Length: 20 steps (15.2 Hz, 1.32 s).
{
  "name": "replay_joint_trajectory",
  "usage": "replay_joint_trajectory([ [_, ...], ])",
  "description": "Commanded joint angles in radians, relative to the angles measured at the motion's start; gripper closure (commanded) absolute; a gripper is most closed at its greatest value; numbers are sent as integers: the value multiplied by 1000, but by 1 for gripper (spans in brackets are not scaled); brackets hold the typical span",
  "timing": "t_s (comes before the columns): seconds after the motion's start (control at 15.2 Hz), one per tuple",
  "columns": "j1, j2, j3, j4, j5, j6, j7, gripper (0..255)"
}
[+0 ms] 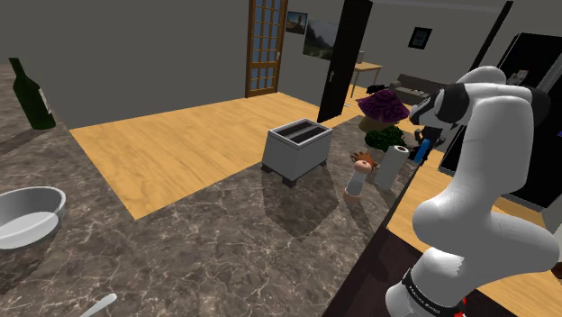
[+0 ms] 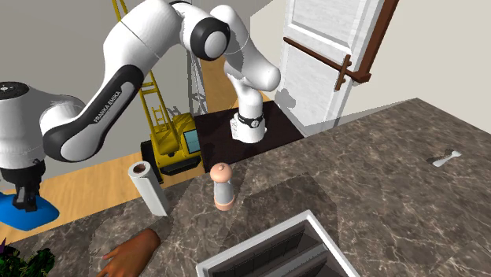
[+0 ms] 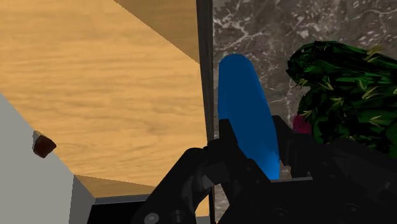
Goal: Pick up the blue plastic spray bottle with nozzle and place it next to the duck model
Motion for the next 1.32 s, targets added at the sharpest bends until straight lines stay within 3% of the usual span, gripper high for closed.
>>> replay_joint_trajectory([
  [0.0,-2,13,2,-6,3,19,0,255],
  [0.46,-8,62,11,-22,11,84,0,255],
  [0.92,-8,62,11,-22,11,83,0,255],
  [0.99,-8,62,11,-22,11,84,0,0],
  [1.25,-8,62,11,-22,11,83,0,0],
])
